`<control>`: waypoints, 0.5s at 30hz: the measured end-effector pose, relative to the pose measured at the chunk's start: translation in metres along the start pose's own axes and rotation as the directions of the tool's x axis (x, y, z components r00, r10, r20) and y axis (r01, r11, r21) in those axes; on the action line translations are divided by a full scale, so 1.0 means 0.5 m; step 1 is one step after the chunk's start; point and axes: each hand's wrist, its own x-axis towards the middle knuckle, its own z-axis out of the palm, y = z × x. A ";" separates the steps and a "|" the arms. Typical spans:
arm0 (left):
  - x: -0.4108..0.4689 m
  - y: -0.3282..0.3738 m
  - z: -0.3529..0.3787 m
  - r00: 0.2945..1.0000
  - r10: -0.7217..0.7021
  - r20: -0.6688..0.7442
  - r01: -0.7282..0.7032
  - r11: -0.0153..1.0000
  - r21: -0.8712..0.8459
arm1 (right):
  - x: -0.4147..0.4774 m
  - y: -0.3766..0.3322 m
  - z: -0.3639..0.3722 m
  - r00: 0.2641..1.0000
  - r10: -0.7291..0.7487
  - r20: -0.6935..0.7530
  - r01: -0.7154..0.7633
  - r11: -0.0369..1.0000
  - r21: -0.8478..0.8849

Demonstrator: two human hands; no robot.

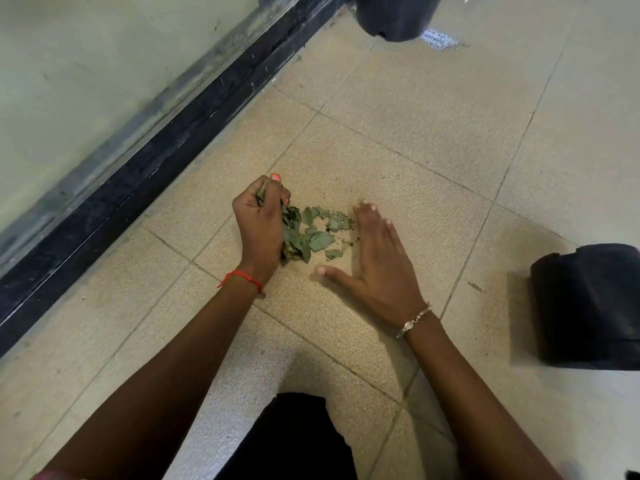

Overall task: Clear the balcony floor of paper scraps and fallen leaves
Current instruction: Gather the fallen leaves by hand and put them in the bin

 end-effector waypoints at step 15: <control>-0.041 0.006 0.021 0.971 -0.192 0.140 0.188 0.981 0.040 | 0.104 -0.186 0.076 0.845 0.453 -0.285 -0.100 0.657 0.747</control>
